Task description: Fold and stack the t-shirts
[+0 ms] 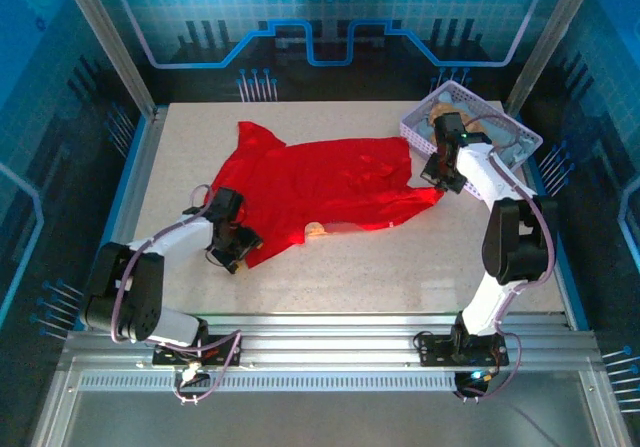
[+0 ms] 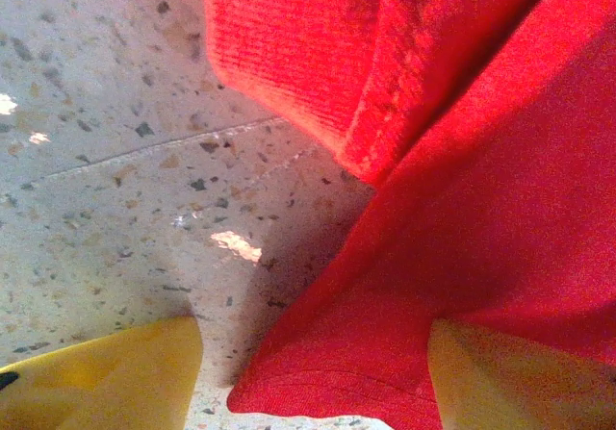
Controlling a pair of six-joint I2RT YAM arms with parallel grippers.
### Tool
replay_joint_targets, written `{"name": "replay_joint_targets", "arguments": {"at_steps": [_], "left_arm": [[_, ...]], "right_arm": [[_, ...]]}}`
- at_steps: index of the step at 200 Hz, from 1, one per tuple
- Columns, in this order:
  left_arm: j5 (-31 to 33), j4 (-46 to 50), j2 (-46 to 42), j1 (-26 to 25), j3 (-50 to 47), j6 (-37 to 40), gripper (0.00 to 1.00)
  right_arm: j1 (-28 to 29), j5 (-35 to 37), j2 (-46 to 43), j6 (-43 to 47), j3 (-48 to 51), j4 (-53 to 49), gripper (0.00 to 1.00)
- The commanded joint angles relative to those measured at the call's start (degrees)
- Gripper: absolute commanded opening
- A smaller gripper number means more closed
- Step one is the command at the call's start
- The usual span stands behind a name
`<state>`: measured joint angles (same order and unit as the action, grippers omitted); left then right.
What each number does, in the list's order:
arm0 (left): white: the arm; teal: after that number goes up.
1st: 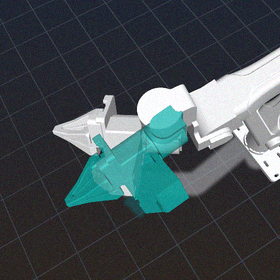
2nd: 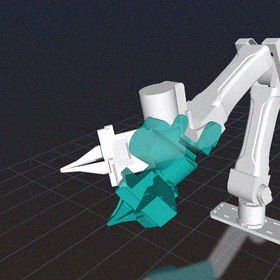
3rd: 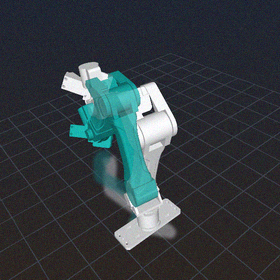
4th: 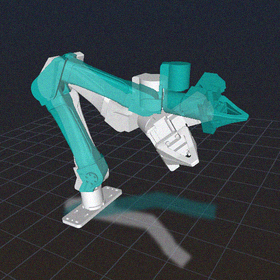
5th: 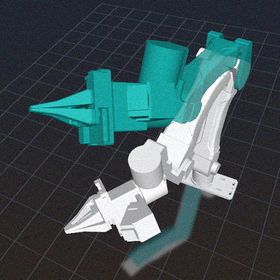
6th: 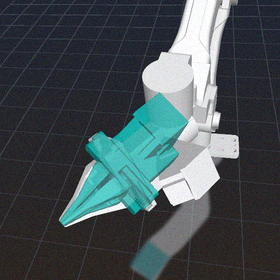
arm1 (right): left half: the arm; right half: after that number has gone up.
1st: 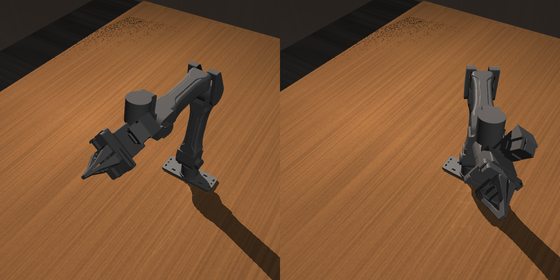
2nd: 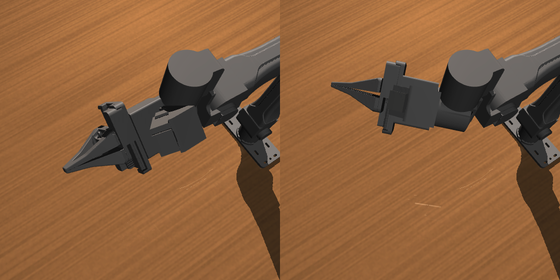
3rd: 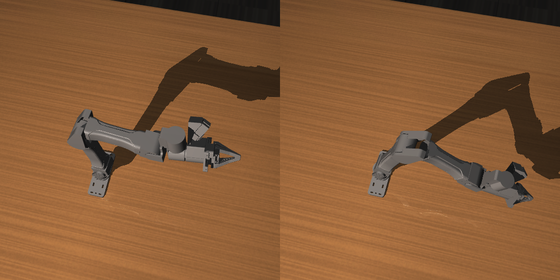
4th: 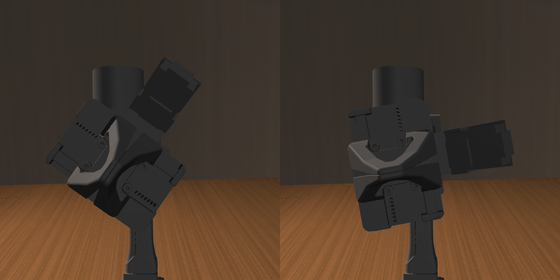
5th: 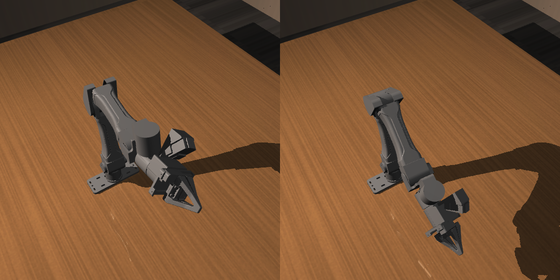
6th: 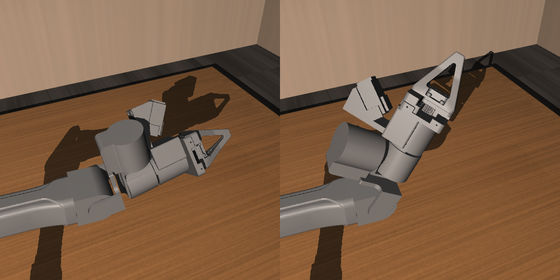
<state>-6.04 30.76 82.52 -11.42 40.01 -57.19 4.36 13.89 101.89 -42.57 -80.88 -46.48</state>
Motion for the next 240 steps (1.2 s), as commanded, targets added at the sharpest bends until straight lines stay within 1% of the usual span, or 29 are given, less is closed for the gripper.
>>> {"name": "replay_joint_targets", "arguments": {"at_steps": [1, 19, 49, 64, 80, 96, 109, 122, 140, 172, 200, 223, 240], "left_arm": [[-3.1, -4.9, 3.0, -1.9, 0.1, -2.0, 0.62], [-3.1, -6.1, 4.9, -2.9, 0.8, -2.4, 0.57], [-2.6, -7.8, 8.5, -3.9, 3.7, -2.9, 0.39], [-1.9, -8.5, 9.5, -4.5, 5.8, -3.2, 0.34], [-1.0, -8.1, 9.8, -5.3, 8.4, -3.3, 0.31], [0.1, -5.7, 9.3, -6.0, 10.5, -3.2, 0.25], [0.8, -2.8, 8.7, -6.4, 11.3, -3.2, 0.17], [0.9, -1.6, 7.6, -6.4, 10.5, -3.3, 0.12], [1.4, 0.2, 5.8, -6.4, 9.3, -3.1, 0.0], [4.5, 4.7, -0.4, -6.4, 8.3, -3.5, 0.0], [8.2, 9.6, -7.5, -6.4, 9.8, -3.9, 0.0], [12.3, 11.6, -12.3, -5.8, 13.7, -3.3, 0.0], [14.3, 11.5, -13.3, -3.8, 19.0, -2.7, 0.0]], "right_arm": [[0.6, -0.6, -2.1, -0.5, 1.5, -0.7, 0.0], [0.6, -0.7, -2.4, -0.5, 2.2, -0.5, 0.0], [0.8, -1.1, -3.0, -0.7, 3.4, -0.3, 0.0], [1.0, -1.1, -3.6, -0.7, 4.0, -0.2, 0.0], [1.3, -1.2, -4.3, -0.8, 4.7, -0.2, 0.0], [1.5, -1.1, -4.9, -0.7, 5.1, -0.4, 0.0], [1.5, -0.9, -5.4, -0.7, 5.5, -0.4, 0.0], [1.5, -0.7, -5.7, -0.8, 5.8, -0.5, 0.0], [1.5, -0.7, -6.0, -0.8, 5.9, -0.4, 0.0], [1.5, -0.8, -6.3, -0.7, 5.8, -0.4, 0.0], [1.5, -1.2, -7.3, -0.2, 5.7, -0.5, 0.0], [1.7, -2.6, -9.8, 0.1, 4.9, -0.3, 0.0], [1.8, -4.6, -12.1, 0.5, 3.1, 1.3, 0.0]]}}
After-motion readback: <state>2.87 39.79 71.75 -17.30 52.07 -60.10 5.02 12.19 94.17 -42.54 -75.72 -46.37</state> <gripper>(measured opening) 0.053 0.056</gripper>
